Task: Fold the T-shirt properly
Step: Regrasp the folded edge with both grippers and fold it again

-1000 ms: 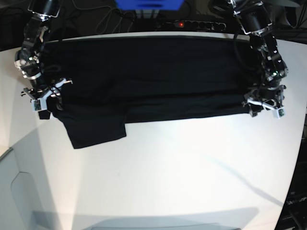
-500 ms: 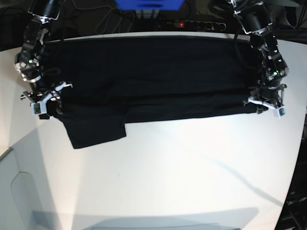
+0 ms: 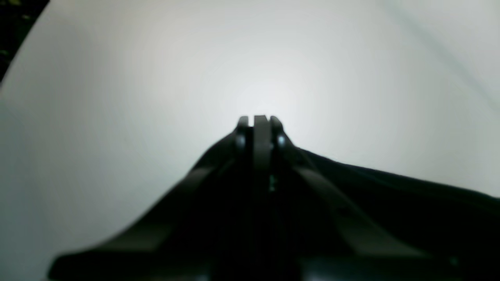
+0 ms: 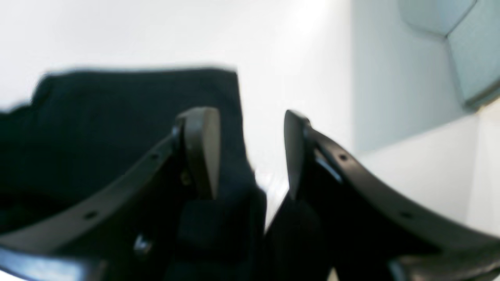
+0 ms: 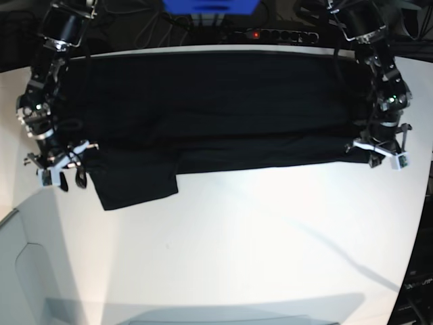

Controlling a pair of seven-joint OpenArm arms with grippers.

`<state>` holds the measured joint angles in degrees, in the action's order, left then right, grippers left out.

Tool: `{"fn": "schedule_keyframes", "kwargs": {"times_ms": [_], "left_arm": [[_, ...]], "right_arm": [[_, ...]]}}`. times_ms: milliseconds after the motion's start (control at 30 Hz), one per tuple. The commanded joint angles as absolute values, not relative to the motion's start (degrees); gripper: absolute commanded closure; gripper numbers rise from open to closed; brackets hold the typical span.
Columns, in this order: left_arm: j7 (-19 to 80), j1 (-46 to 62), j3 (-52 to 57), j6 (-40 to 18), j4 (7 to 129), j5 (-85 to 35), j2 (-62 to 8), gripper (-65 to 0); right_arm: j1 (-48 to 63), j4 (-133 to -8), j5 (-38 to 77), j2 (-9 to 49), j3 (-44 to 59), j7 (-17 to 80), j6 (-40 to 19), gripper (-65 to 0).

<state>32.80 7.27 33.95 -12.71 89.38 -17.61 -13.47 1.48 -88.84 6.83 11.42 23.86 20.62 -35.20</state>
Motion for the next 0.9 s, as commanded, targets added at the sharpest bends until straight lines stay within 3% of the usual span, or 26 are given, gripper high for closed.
{"fn": "schedule_keyframes", "kwargs": {"times_ms": [0,167,433,633,867], "left_arm": [[31.3,7.1,34.2,-12.6,91.2,-17.9,-14.4,-0.1],[31.3,8.2,34.4,-12.6,92.4,-17.9,-14.4,-0.1],[31.3,8.7,34.5,-12.6,92.4,-17.9,-14.4,-0.1],[31.3,8.7,34.5,-12.5,92.4,-17.6,-14.4,-0.1],[31.3,8.4,34.5,-12.5,92.4,-17.6,-14.4,-0.1]], "right_arm": [[-1.0,-88.8,7.8,12.2,24.0,21.2,-36.2,-31.3],[-8.1,-81.0,7.8,12.3,23.7,28.2,-36.3,-34.6],[-14.5,-66.1,7.7,12.5,23.6,28.2,-36.3,-34.6],[-14.1,-64.4,7.7,12.4,23.3,28.2,-36.4,-34.5],[-12.4,-64.1,7.7,13.5,15.4,28.1,-36.2,-34.3]]}}
